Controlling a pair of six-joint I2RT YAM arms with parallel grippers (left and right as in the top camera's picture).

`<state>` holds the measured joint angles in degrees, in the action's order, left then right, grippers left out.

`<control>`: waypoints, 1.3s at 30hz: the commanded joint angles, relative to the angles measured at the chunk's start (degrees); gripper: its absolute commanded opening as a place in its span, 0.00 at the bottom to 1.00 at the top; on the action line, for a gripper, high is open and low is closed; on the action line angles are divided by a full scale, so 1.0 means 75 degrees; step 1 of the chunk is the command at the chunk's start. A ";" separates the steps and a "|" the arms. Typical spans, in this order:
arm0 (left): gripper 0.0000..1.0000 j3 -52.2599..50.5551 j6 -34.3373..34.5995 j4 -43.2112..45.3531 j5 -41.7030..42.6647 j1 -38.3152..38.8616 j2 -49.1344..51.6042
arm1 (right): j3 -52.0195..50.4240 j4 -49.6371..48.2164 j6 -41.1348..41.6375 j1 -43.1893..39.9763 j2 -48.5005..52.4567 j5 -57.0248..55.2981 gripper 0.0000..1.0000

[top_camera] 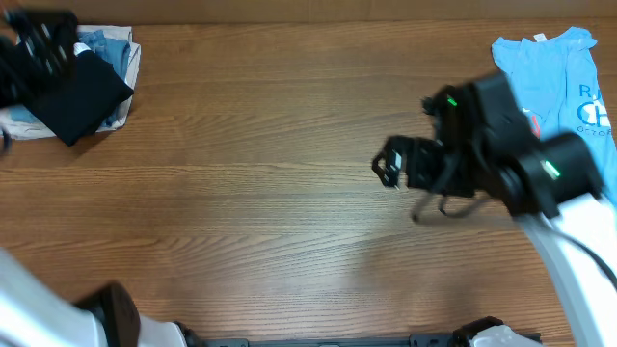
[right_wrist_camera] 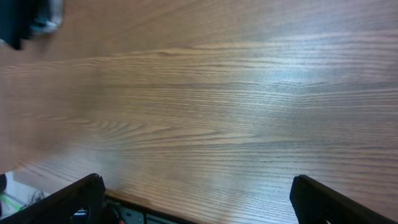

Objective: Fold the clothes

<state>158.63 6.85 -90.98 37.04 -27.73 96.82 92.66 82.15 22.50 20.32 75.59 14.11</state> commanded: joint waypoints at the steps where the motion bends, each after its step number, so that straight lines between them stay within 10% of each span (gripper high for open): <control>1: 1.00 0.0052 -0.1341 -0.0635 0.0717 0.0015 -0.0720 | 0.0038 0.0192 0.0201 0.0041 -0.0761 -0.0434 1.00; 13: 1.00 -0.1055 -0.1813 -0.0775 0.1332 0.0015 -0.2602 | 0.0038 0.1032 0.0714 0.0041 -0.3136 -0.1311 1.00; 26: 1.00 -0.6566 -0.3054 -0.0775 0.1591 0.0015 -0.6907 | -0.0125 0.1851 0.1620 0.0026 -0.5112 -0.1947 1.00; 39: 1.00 -0.8990 -0.3491 -0.0399 0.1673 0.1425 -0.8612 | -0.2556 0.0064 0.2629 0.0026 -0.6522 -0.3054 1.00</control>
<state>93.60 -17.50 -94.76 48.34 -20.62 32.56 74.96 85.25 40.64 20.34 27.35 -6.74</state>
